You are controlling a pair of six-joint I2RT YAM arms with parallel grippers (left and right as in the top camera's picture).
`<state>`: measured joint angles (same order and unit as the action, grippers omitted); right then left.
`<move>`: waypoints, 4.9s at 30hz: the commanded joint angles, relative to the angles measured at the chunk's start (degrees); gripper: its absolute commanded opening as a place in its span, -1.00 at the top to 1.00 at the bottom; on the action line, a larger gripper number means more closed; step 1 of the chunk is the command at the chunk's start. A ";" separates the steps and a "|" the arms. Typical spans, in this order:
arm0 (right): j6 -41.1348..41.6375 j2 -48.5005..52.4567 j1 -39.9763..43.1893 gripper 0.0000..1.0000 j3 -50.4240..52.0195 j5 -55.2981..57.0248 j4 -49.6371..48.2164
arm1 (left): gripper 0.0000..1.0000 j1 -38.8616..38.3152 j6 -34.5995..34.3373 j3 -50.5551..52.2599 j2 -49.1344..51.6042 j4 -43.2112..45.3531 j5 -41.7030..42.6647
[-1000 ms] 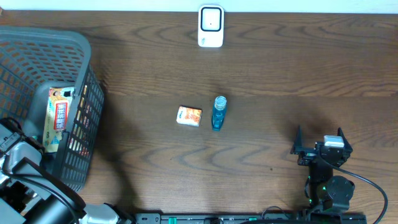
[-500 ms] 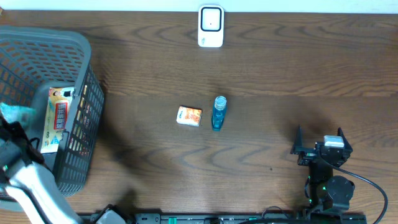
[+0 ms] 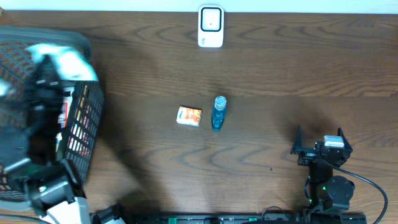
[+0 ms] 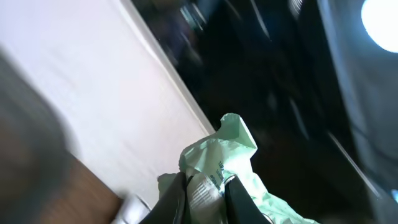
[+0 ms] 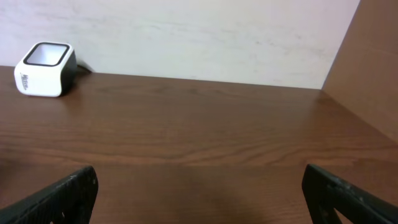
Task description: Scan the item barcode
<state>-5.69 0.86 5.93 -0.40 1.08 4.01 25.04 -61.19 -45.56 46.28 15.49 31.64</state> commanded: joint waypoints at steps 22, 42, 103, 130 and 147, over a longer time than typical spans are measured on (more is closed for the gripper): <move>-0.61 -0.22 0.39 -0.98 0.09 0.28 0.15 | 0.85 -53.33 -10.60 -2.43 27.96 -13.38 -46.99; -0.61 -0.22 0.39 -0.99 0.09 0.28 0.15 | 0.85 -47.80 -42.62 -2.43 43.76 -28.81 -47.80; -0.61 -0.22 0.39 -0.99 0.09 0.28 0.15 | -0.98 -45.24 20.70 -21.81 21.81 -33.66 -47.54; -0.61 -0.22 0.39 -0.98 0.09 0.28 0.15 | -0.99 2.43 35.41 -38.71 37.13 -75.87 -49.55; -0.61 -0.22 0.39 -0.98 0.09 0.28 0.15 | -0.99 2.38 54.55 -37.22 63.73 -72.81 -35.28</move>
<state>-5.69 0.84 5.93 -0.40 1.10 4.01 27.31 -9.06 -83.74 107.07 -58.11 -4.40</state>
